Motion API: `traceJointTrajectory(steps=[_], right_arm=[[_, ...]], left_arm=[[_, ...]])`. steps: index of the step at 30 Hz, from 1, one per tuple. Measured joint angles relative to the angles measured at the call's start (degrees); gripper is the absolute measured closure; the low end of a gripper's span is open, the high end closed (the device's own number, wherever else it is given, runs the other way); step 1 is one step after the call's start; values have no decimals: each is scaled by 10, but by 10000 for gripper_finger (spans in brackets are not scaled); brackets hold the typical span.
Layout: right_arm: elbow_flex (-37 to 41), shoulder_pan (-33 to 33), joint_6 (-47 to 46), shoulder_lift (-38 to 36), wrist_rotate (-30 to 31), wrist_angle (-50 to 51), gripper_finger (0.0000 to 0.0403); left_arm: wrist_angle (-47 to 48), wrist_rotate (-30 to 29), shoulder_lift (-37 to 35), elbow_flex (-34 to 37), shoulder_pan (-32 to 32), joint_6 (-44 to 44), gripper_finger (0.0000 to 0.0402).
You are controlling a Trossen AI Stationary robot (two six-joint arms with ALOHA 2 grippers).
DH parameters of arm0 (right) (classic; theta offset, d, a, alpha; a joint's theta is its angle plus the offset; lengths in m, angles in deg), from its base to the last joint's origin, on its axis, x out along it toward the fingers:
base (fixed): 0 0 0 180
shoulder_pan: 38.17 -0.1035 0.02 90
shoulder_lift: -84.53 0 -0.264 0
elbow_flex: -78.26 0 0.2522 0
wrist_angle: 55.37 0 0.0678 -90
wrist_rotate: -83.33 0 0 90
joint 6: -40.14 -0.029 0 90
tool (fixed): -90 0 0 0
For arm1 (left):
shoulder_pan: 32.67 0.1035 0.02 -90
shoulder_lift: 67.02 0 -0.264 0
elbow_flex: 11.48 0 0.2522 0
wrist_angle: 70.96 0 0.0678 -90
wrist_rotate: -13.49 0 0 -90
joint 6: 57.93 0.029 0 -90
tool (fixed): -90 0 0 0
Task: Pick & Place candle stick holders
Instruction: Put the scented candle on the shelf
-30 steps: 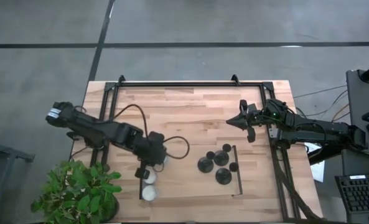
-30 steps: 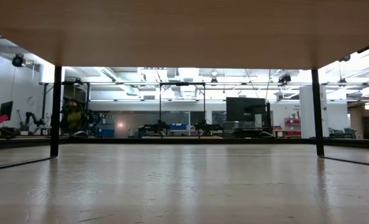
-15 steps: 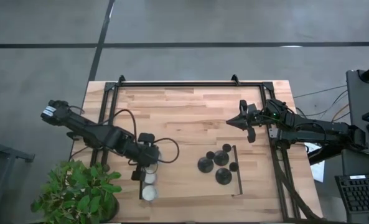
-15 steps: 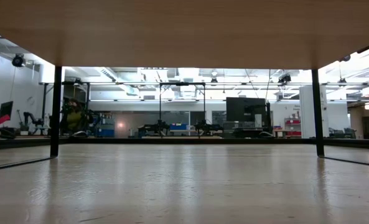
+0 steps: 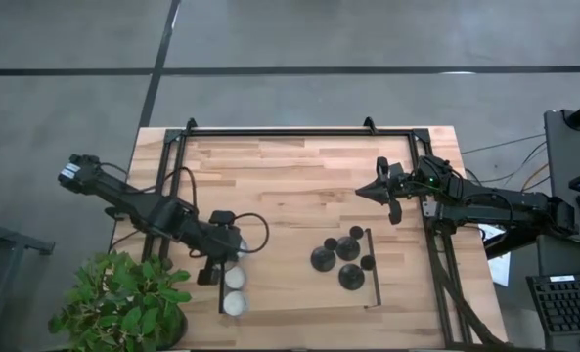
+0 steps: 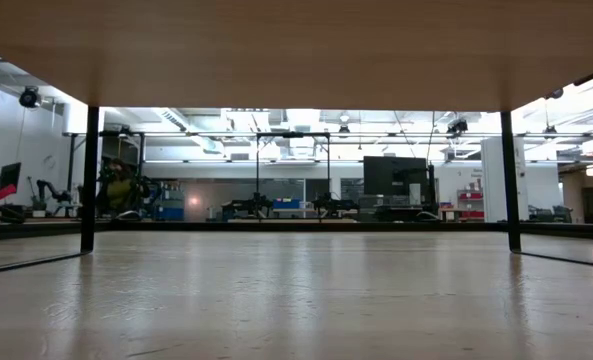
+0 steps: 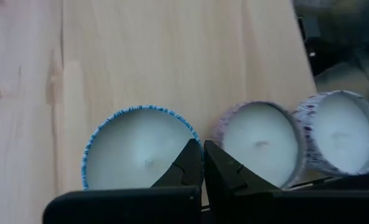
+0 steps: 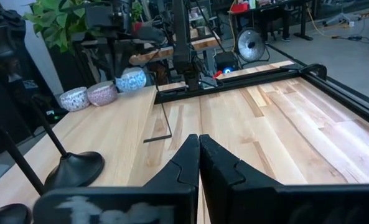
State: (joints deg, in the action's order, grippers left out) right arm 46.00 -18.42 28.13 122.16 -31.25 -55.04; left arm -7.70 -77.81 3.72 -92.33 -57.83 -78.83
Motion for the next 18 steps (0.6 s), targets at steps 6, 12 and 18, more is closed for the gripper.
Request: traceJointTrajectory(steps=[6,12,18], right_arm=[[0,0,0,0,0,0,394],[0,0,0,0,0,0,394],[0,0,0,0,0,0,394]], left_arm=[[-11,4,-1,9,0,-2,401],[-28,4,0,26,0,-8,399],[-48,4,0,27,0,-13,368]])
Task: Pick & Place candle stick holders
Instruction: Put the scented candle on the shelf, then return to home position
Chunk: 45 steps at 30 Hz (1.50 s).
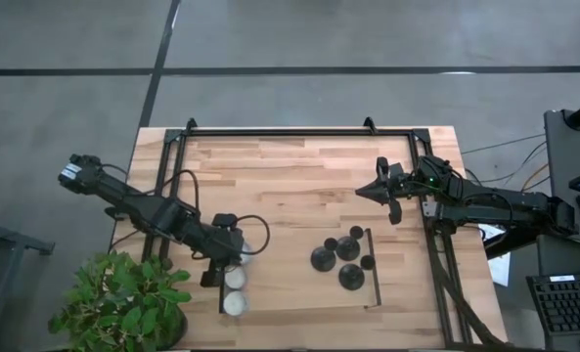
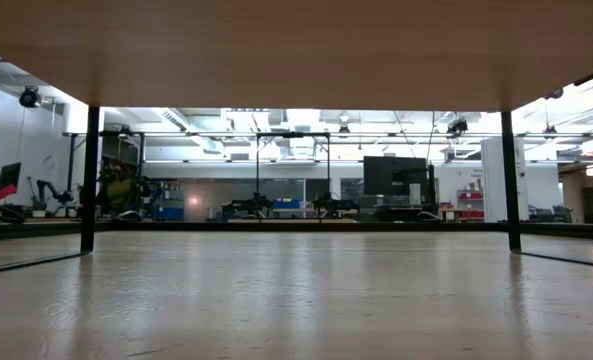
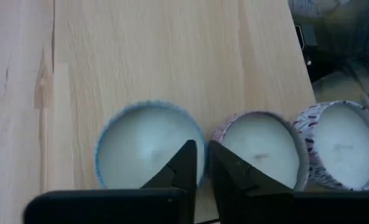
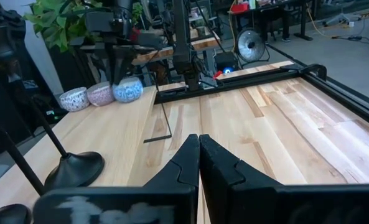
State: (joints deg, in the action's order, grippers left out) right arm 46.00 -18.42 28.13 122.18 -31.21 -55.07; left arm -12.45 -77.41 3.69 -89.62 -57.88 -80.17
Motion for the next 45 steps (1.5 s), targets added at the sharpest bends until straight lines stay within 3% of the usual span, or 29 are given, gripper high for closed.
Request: traceJointTrajectory(steps=[7,13,21,25,29,32,36,39,42,45], right_arm=[[0,0,0,0,0,0,394],[0,0,0,0,0,0,394],[0,0,-9,0,0,0,394],[0,0,-9,0,0,0,394],[0,0,4,-4,0,-1,394],[0,0,22,-13,0,-1,394],[2,0,44,-20,-22,-2,394],[11,0,47,-20,-34,-7,394],[35,0,46,-20,-58,-50,394],[55,0,26,-27,-32,-88,394]], left_arm=[[5,0,-1,0,0,-3,309],[18,-5,-23,-5,0,15,295],[6,-125,-83,3,0,73,299],[-51,-172,-128,52,4,114,325],[-133,-162,-198,114,12,152,387],[-210,-158,-258,179,24,182,395],[-344,-82,-331,287,66,235,400],[-422,36,-373,355,133,237,400],[-457,147,-405,402,214,217,401],[-460,197,-438,423,282,210,401]])
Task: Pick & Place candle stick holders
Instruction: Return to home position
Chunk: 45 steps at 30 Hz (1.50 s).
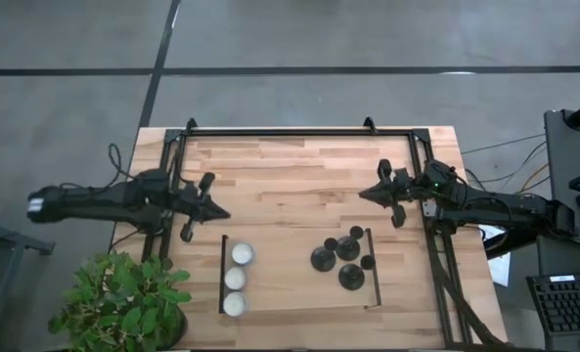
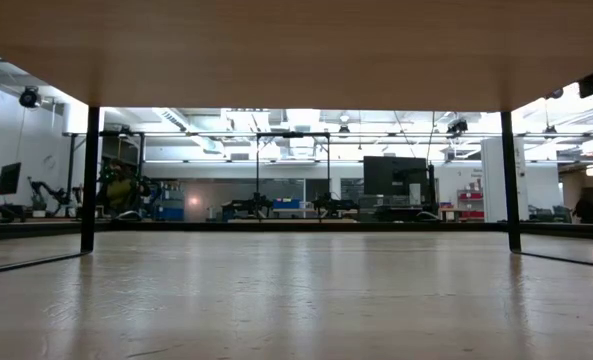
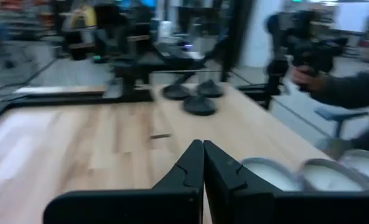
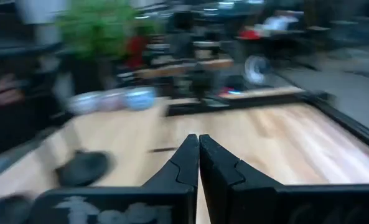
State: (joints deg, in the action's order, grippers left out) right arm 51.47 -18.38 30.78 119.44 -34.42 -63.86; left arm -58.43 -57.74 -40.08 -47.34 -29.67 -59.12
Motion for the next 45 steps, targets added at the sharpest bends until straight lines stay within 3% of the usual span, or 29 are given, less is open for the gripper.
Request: traceJointTrajectory(steps=[3,9,15,19,25,33,39,45], right_arm=[[20,-1,-23,-16,88,18,394],[76,-8,-24,-70,153,19,394],[117,-8,-26,-164,177,26,394],[118,-13,-38,-237,187,92,394],[116,-27,-34,-349,192,215,394],[117,-47,8,-338,191,225,394],[117,-47,-9,-332,189,225,394],[117,-47,4,-328,189,225,394]], left_arm=[[58,1,-28,1,46,-3,401],[97,-11,-97,41,61,-3,401],[96,-50,-193,101,61,-29,401],[105,-101,-269,122,61,-33,401],[114,-121,-257,148,61,-57,401],[-1,-142,-265,215,54,-66,401],[1,-164,-260,216,54,-38,401],[2,-164,-254,216,54,-114,396]])
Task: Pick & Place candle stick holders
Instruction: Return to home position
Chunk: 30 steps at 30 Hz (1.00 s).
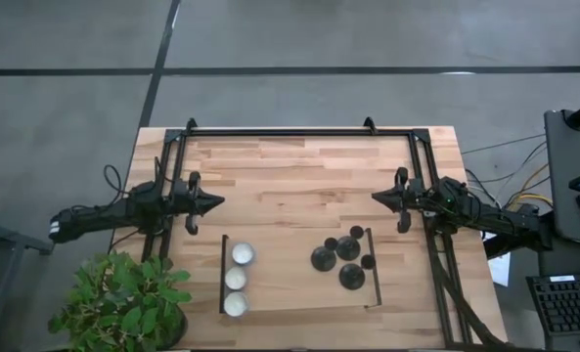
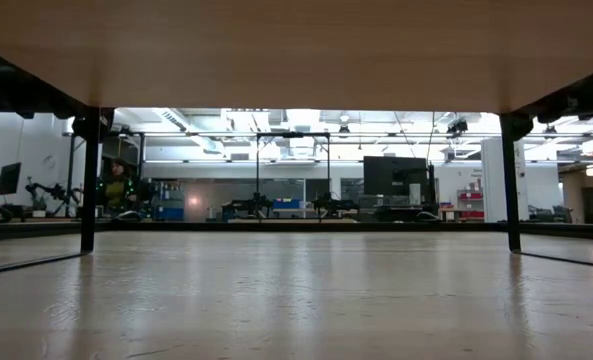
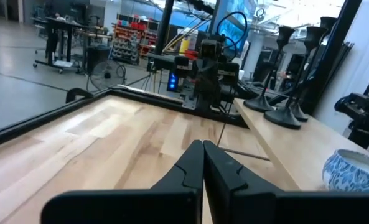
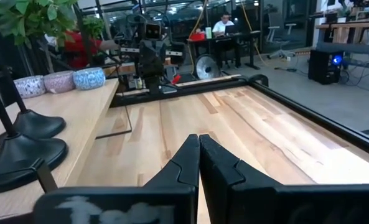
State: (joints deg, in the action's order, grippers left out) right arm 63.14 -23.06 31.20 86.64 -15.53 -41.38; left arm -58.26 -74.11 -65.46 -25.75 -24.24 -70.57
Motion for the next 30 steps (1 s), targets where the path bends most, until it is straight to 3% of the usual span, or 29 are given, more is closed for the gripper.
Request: traceJointTrajectory(steps=[30], right_arm=[[0,0,0,0,0,-1,394]], left_arm=[[1,0,0,2,0,6,392]])
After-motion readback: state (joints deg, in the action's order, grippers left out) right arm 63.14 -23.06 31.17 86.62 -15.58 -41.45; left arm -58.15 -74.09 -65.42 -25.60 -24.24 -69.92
